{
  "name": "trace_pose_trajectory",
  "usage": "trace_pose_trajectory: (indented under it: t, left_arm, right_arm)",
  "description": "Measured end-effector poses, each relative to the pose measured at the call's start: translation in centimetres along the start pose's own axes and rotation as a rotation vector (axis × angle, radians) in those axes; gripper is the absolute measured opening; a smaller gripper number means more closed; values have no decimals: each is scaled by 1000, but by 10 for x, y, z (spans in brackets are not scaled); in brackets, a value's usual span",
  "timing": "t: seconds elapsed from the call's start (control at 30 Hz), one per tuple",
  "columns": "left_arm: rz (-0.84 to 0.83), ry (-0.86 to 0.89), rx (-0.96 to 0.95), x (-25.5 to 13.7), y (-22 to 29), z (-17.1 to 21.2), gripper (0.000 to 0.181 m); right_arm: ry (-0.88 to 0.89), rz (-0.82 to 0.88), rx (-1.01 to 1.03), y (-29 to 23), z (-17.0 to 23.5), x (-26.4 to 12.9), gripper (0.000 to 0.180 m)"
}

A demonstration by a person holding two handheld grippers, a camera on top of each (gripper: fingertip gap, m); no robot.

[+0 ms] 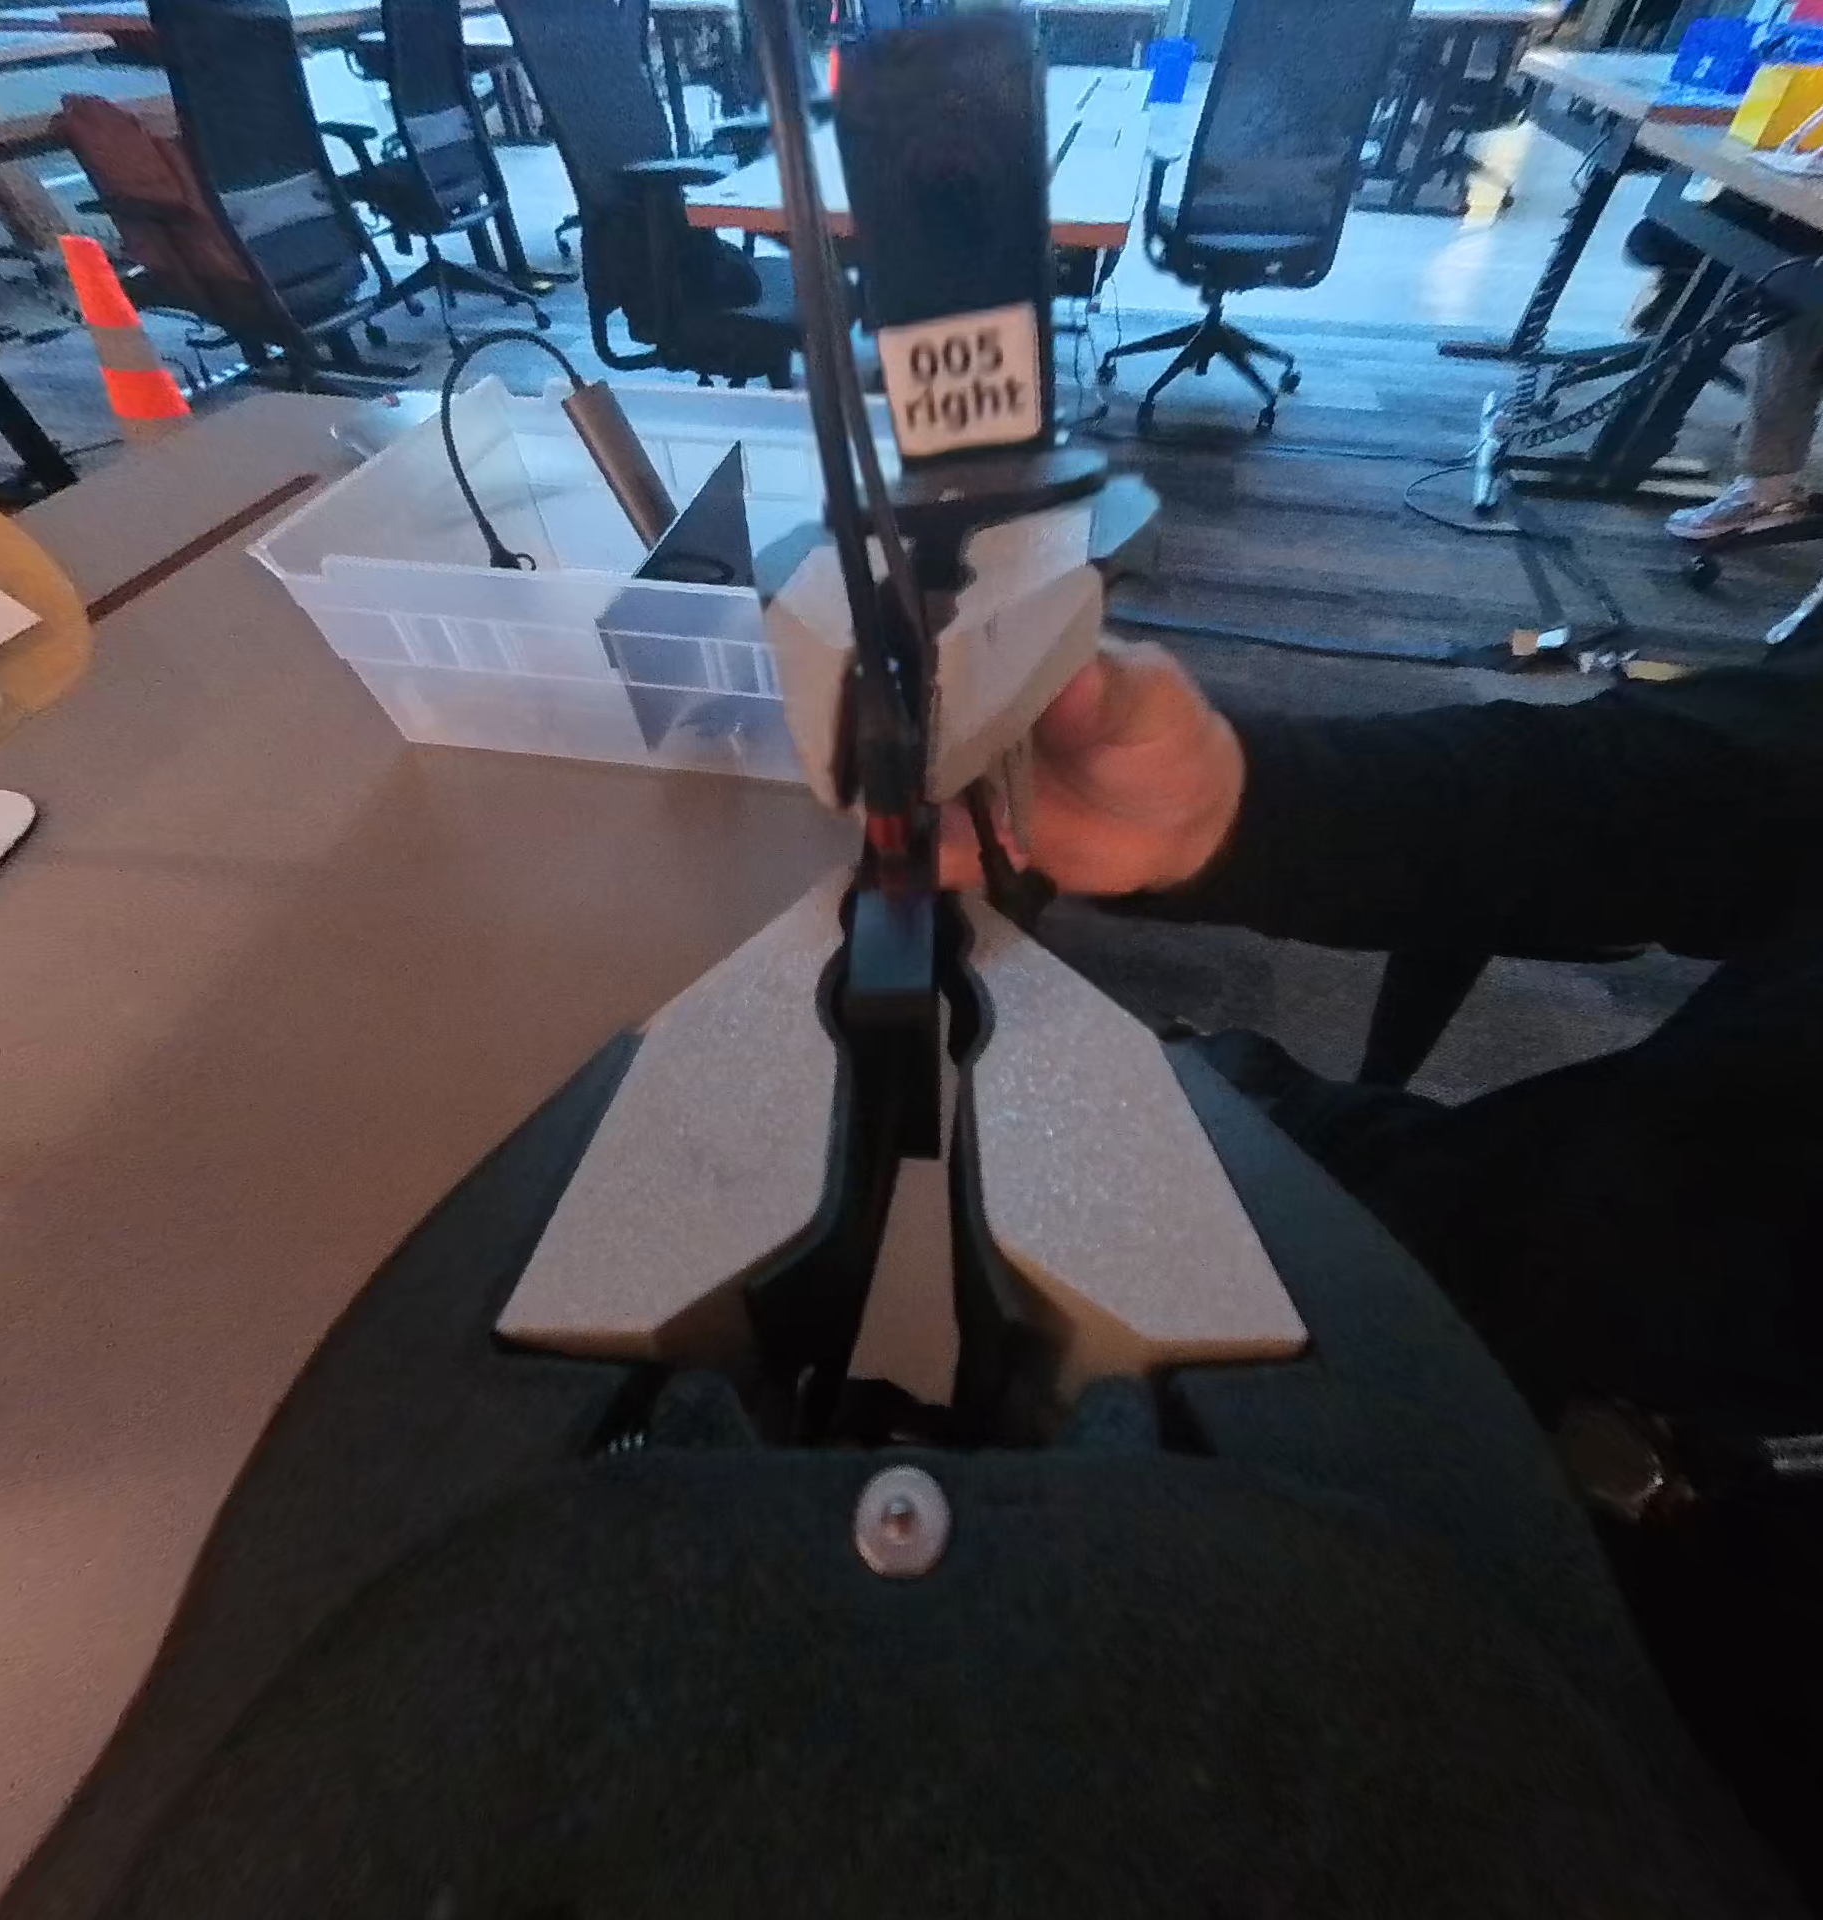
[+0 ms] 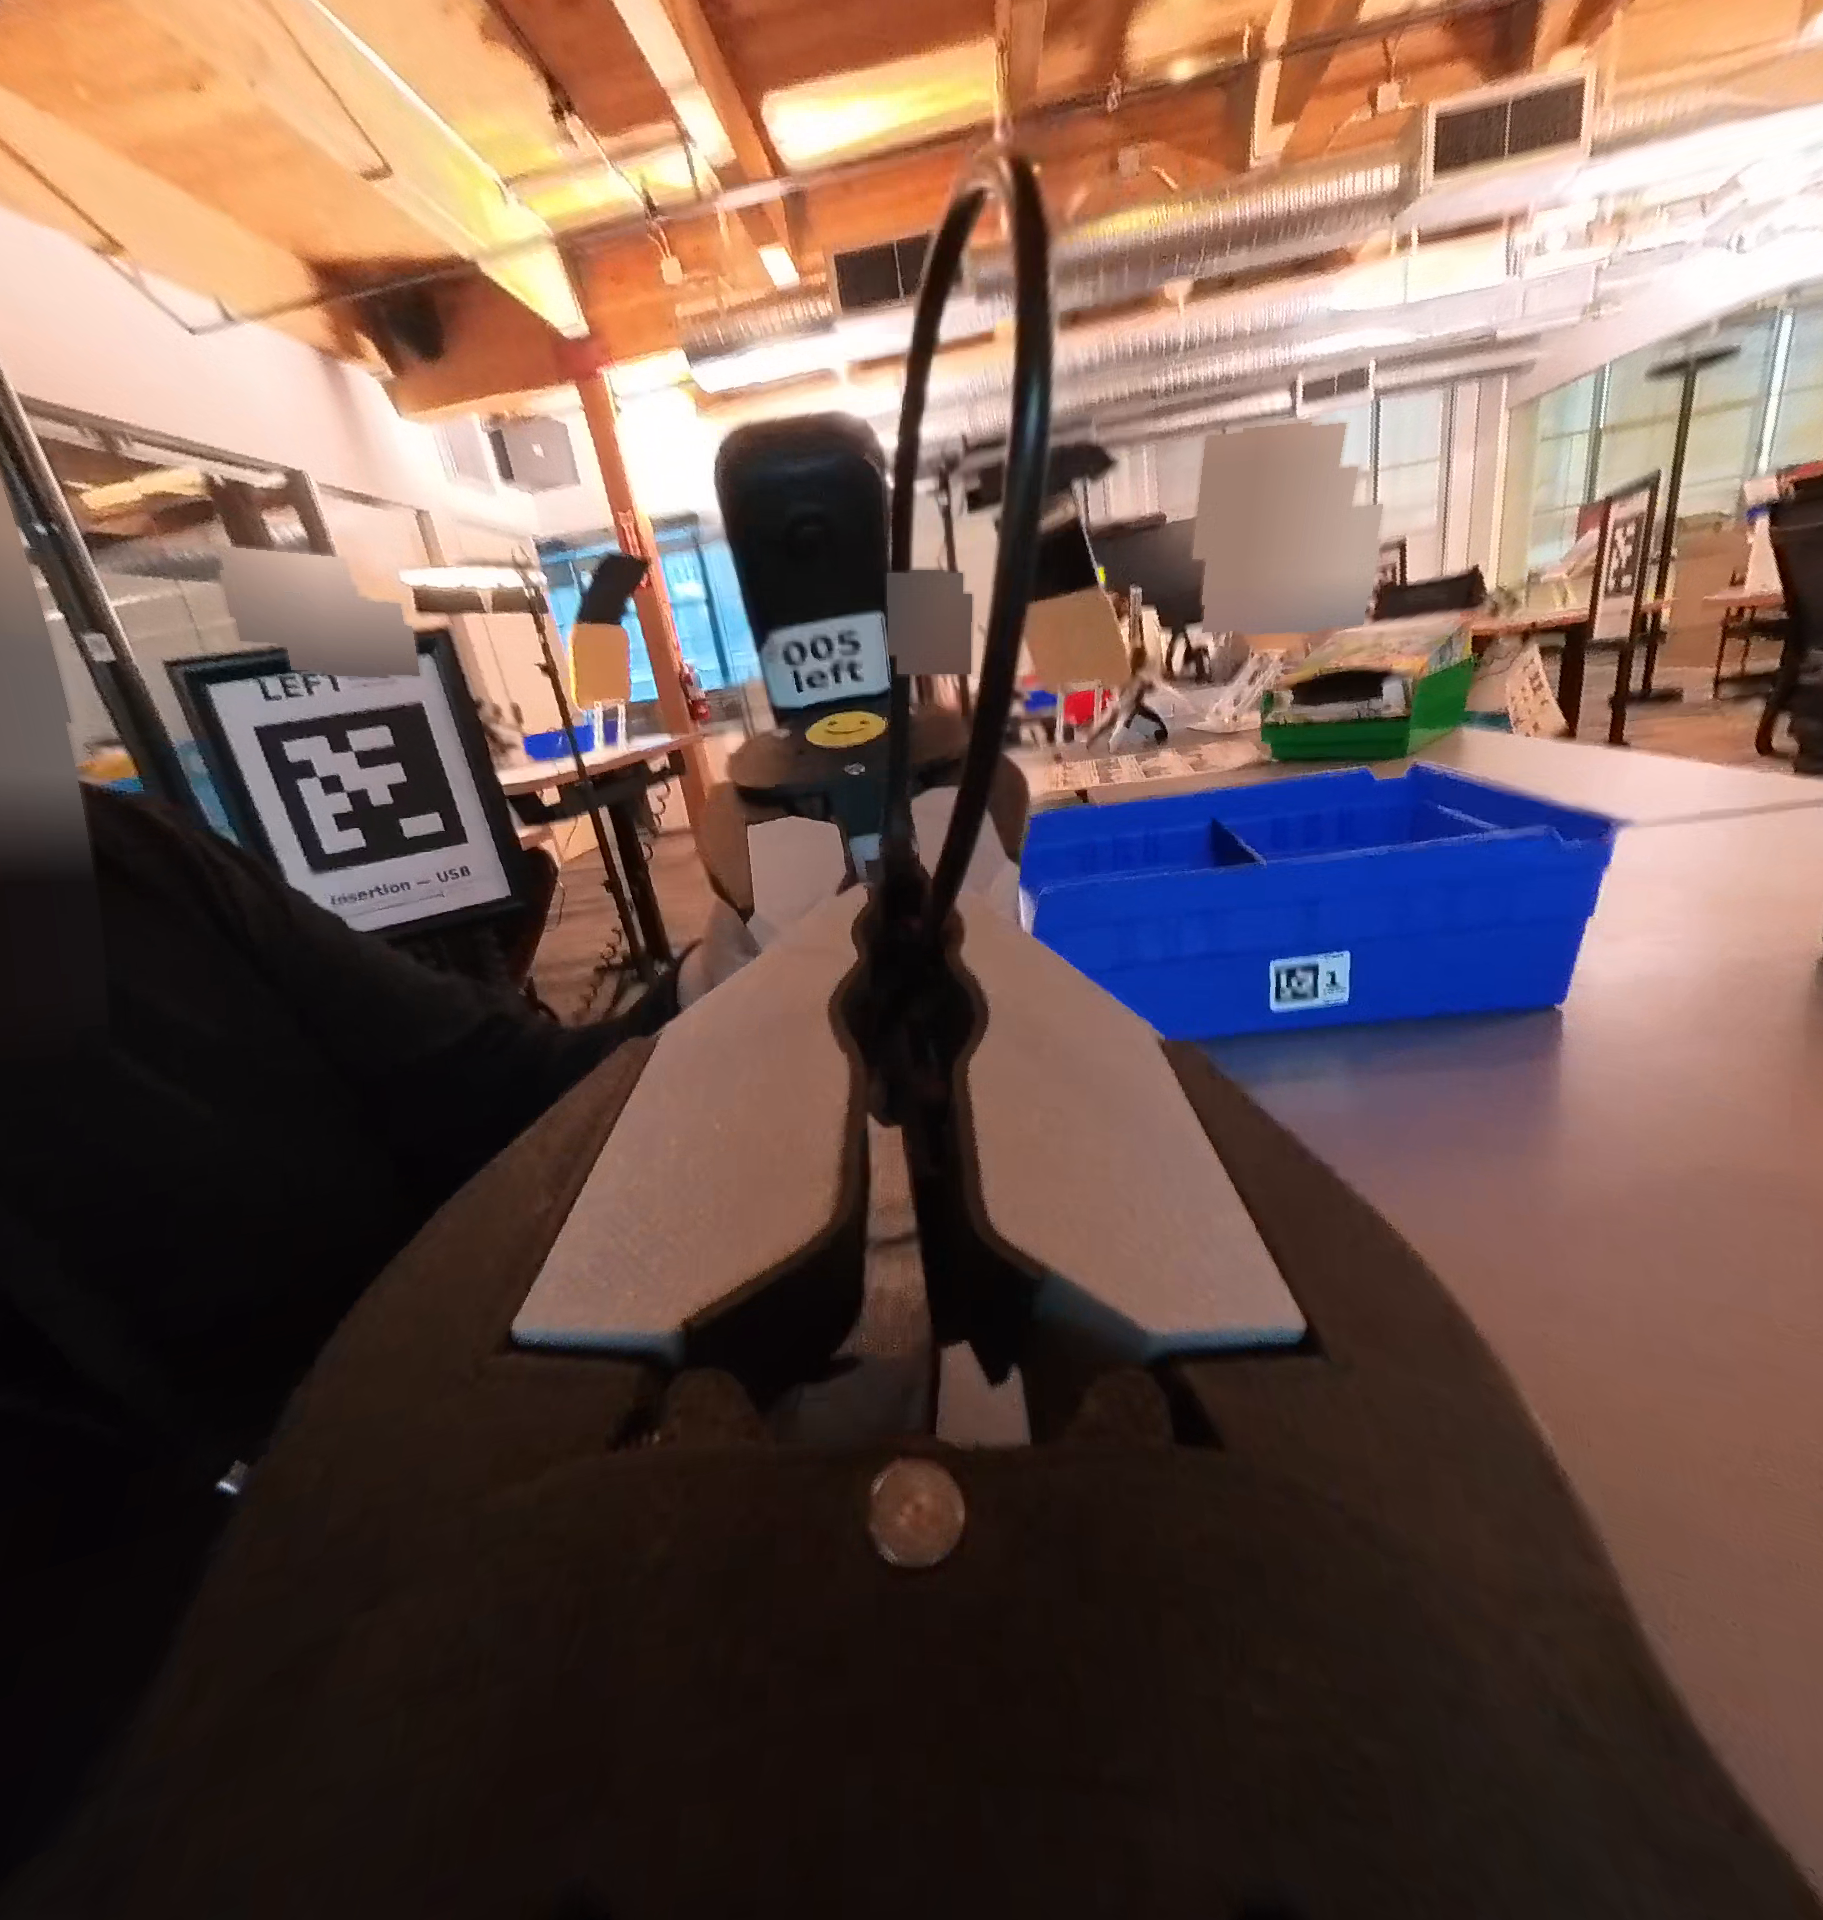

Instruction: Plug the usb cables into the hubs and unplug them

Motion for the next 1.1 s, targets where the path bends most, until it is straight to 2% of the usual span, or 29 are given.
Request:
trace_pose_trajectory:
  t: [0.1,0.2,0.3,0.4,0.53,0.6,0.73,0.83,1.1]
  left_arm:
    - [-132,-18,80,-3,0,-2,9]
    - [-284,-19,167,-11,-1,-8,9]
    - [-461,11,221,-25,-10,-11,8]
    - [-494,55,183,-35,-17,-12,8]
    - [-464,92,131,-34,-19,-12,7]
    - [-464,83,127,-30,-18,-11,7]
    - [-474,64,149,-21,-14,-10,7]
    - [-500,48,168,-16,-11,-9,7]
    - [-603,10,207,-8,-16,-2,7]
  right_arm:
    - [-120,162,-85,3,-5,-3,26]
    - [-197,327,-168,8,-17,-16,33]
    - [-254,496,-260,10,-29,-32,31]
    - [-219,458,-302,-5,-42,-26,27]
    - [-183,345,-274,-30,-39,12,26]
    - [-144,367,-266,-35,-34,26,25]
    - [-206,584,-329,-20,-27,37,21]
    - [-196,510,-275,-18,-23,46,19]
    - [-277,572,-304,-8,-5,50,12]
Point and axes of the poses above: each gripper's, where its closed fingertips meet, x out along the fingers, z out of its underside, y = z × x across the jaws, the point moved 9 cm from there along -x, back along the fingers, and after that the axes turned 11 degrees about -x, right-handed, at the moved point
